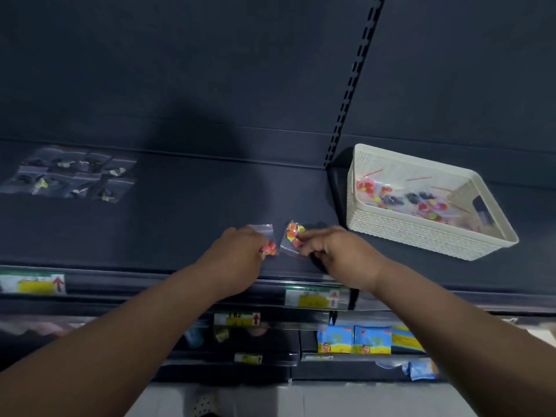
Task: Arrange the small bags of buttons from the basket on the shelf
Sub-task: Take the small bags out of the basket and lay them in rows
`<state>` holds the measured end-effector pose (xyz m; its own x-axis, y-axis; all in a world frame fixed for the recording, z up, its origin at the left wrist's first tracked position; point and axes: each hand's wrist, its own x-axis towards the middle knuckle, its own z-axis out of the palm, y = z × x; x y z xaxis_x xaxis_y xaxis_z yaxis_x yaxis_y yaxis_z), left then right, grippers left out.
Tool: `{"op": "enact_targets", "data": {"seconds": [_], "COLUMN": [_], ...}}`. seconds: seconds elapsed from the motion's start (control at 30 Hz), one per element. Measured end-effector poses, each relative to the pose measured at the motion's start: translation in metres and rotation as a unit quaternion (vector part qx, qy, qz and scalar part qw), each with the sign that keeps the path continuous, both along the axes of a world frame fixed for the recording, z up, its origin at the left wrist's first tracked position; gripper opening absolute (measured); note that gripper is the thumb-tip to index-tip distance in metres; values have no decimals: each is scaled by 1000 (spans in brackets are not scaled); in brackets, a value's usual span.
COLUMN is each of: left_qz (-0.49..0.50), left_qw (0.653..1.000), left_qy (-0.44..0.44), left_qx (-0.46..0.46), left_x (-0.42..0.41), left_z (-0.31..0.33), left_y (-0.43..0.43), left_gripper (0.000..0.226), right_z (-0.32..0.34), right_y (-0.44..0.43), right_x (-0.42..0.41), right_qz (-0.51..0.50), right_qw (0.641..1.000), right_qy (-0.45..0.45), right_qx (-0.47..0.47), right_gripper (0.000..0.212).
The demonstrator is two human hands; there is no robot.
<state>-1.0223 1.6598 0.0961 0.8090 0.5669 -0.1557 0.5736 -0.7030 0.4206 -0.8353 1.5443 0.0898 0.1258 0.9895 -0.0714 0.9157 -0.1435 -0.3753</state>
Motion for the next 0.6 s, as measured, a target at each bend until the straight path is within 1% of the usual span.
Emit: {"op": "enact_targets", "data": {"seconds": [0.13, 0.27, 0.33, 0.47, 0.6], "left_qz": [6, 6, 7, -4, 3], "left_qw": [1000, 1000, 1000, 1000, 999], "left_qy": [-11, -17, -22, -22, -37], "left_qx": [-19, -13, -4, 0, 9], "left_x": [6, 7, 4, 0, -2], "left_z": [4, 5, 1, -3, -4], "left_y": [-15, -20, -19, -16, -12], "left_gripper": [29, 31, 31, 37, 32], "right_z": [-4, -3, -3, -10, -9], "right_y": [-13, -16, -15, -10, -7], "right_x": [5, 0, -2, -3, -6], "right_qz": [-12, -26, -24, 8, -18], "right_qw": [998, 995, 994, 998, 1000], "right_qy": [65, 77, 76, 48, -3], "right_qx": [3, 60, 76, 48, 6], "right_gripper": [33, 30, 32, 47, 39]}}
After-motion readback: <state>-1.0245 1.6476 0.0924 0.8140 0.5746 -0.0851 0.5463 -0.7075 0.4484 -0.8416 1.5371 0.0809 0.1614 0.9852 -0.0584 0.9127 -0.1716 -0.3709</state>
